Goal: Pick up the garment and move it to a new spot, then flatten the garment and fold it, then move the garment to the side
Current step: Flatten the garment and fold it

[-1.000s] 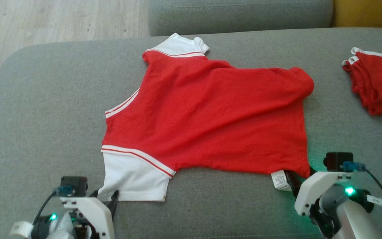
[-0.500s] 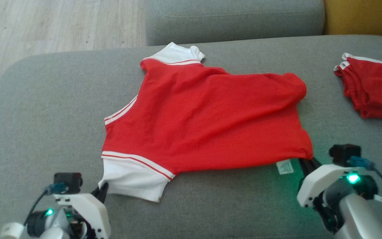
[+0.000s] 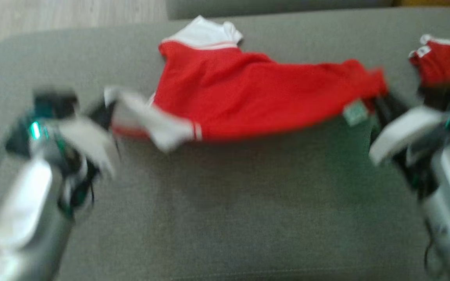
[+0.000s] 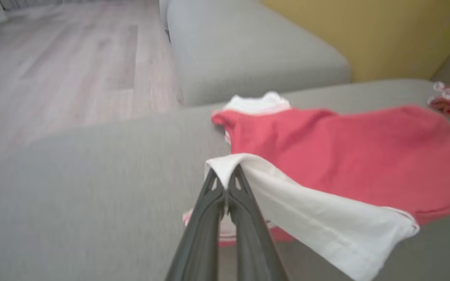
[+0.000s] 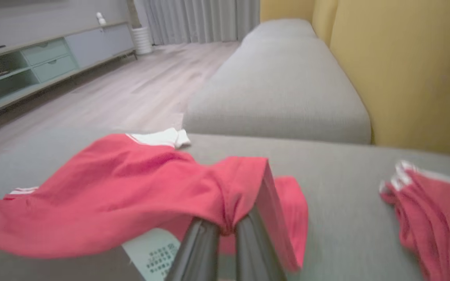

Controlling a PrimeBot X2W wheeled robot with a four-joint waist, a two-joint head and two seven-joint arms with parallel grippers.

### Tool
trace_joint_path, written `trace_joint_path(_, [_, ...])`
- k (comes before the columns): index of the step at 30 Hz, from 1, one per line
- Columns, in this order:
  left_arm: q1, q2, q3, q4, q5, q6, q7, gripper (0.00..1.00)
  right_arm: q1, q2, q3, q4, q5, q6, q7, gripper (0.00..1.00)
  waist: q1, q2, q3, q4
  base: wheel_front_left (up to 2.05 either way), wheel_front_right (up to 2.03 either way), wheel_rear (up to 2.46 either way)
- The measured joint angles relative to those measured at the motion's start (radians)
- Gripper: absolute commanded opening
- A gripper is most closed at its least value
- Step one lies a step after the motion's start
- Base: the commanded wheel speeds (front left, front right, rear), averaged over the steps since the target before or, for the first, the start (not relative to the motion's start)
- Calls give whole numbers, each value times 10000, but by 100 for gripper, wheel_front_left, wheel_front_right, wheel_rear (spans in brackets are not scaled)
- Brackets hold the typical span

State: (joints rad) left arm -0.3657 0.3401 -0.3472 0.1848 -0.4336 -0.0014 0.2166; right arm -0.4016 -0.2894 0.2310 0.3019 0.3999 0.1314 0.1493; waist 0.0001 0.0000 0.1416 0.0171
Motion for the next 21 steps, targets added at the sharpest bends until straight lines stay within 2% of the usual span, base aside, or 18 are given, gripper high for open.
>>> trace_joint_path(4, [-2686,-337,10,978,-4,-389,-150,0,-2245,-606,510,280,650,0,8,0,1,0,756,43,0,0,0])
trace_joint_path(10, [-6143,-965,65,3229,-6,-794,-627,0,-5505,-1267,1490,1873,1521,0,-100,0,3,0,1937,139,0,0,0])
trace_joint_path(14, [-8593,-1300,330,4642,-56,-909,-1285,0,-7790,-1390,1891,2961,2082,0,-326,0,2,-1,2686,215,0,0,0])
trace_joint_path(21, [-11876,-1329,621,6627,29,-1053,-2297,0,-11011,-1154,2109,4497,3028,0,-838,0,2,-1,3677,281,0,0,0])
